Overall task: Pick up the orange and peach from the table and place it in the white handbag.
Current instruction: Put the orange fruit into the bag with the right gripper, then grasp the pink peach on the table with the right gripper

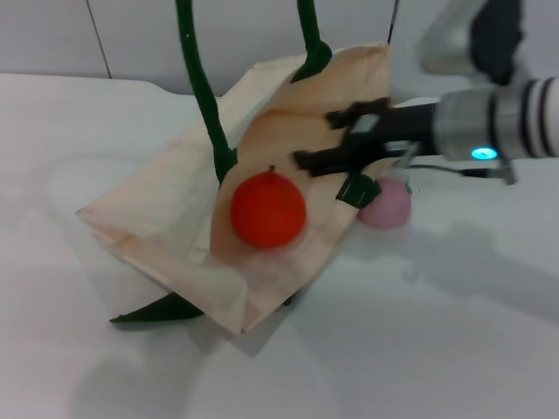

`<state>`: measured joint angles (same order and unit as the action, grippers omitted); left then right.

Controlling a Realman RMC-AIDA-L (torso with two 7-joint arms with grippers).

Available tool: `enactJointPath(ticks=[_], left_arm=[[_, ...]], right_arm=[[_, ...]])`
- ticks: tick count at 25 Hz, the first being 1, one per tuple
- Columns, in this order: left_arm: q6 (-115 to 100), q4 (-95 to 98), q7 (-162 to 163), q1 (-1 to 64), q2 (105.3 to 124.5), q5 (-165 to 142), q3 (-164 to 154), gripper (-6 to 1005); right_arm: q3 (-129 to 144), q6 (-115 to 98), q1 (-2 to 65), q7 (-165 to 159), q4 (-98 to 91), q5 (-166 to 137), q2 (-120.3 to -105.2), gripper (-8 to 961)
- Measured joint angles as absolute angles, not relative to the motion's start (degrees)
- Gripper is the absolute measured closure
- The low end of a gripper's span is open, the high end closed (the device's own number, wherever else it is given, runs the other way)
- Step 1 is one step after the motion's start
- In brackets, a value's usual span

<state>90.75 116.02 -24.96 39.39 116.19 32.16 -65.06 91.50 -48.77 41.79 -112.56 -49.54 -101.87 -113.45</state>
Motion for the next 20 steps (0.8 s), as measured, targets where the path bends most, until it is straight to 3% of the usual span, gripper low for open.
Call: enactJointPath(ticks=[2, 5, 11, 20], left_arm=[[90.9, 116.0, -25.0, 39.0, 116.22, 31.8, -65.0, 891], [91.1, 116.0, -24.8, 38.8, 116.22, 31.7, -64.4, 891], [91.6, 116.1, -23.1, 38.1, 116.18, 30.7, -63.6, 891], [92.0, 116.1, -22.7, 38.2, 116.13, 28.7, -63.3, 890]], right_arm=[[89.3, -49.5, 39.5, -114.3, -52.3, -105.0, -113.06, 59], [85.0, -51.7, 36.8, -116.3, -55.6, -111.1, -113.3, 62], [78.9, -54.2, 34.9, -117.2, -56.8, -118.4, -115.55, 67], [79.0, -54.5, 34.0, -117.1, -56.1, -119.4, -115.69, 76]])
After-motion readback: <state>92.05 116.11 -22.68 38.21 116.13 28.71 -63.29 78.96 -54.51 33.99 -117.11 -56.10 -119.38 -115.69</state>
